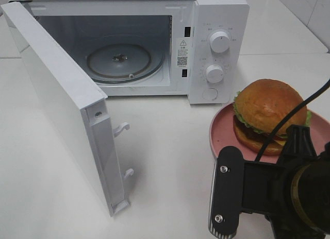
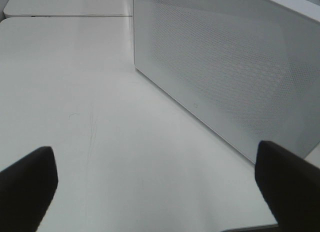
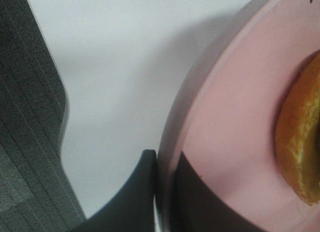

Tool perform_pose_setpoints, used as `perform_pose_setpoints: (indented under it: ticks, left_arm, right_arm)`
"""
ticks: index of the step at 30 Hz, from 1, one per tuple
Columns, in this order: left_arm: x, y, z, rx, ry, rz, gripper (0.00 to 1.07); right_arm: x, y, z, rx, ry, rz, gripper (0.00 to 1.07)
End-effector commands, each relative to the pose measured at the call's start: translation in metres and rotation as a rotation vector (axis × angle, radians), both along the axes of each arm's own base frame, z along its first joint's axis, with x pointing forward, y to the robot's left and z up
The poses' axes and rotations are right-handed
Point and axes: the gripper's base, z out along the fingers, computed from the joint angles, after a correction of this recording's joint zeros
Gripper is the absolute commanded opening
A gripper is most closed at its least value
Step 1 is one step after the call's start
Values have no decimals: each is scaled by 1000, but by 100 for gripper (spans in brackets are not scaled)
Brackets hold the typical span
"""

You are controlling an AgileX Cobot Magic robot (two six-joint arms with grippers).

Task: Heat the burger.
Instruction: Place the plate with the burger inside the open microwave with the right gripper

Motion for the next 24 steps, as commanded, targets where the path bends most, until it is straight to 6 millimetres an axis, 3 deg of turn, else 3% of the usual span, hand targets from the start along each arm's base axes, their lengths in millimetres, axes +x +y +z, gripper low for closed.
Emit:
perform_pose_setpoints:
  ticks: [1,24]
  left_arm:
    - [-2,0,1,-3,-30,2,100]
    - [-2,0,1,-3,-30,2,100]
  right_arm:
    - [4,1,5,-25,-47,96,0]
    - [6,19,5,-28,-67,482,0]
